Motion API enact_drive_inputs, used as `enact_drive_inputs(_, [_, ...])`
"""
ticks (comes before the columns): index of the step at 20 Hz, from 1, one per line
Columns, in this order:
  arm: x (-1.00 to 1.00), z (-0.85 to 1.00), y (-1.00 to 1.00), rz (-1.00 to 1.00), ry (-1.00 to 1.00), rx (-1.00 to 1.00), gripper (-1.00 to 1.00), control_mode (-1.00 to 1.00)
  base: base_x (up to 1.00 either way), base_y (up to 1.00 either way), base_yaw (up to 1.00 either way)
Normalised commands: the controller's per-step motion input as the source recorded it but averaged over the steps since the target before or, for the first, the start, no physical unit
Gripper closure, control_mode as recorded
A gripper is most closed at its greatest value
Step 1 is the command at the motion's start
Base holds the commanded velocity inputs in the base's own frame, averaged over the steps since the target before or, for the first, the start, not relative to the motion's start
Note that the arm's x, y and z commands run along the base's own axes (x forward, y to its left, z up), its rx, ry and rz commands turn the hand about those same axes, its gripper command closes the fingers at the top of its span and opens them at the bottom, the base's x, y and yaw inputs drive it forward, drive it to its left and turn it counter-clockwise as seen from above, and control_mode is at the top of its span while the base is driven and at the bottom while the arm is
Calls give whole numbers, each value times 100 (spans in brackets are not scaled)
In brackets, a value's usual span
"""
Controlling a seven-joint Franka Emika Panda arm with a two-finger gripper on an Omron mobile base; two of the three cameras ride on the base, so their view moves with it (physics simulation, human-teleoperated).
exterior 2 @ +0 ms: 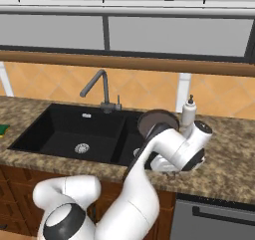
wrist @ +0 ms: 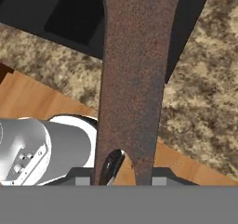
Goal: Pick the pan and sponge and place them into the sink. Then turn on the water.
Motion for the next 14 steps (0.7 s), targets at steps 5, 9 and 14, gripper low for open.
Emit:
enact_drive_inputs(5, [-49, 83, 60, 10, 5, 8, 100, -100, 0, 0, 0])
enact_drive_inputs(9, [-8, 51, 100, 0, 0, 1, 100, -100, 0, 0, 0])
enact_drive_inputs(14, [-8, 49, 93, 0, 2, 3, 100, -100, 0, 0, 0])
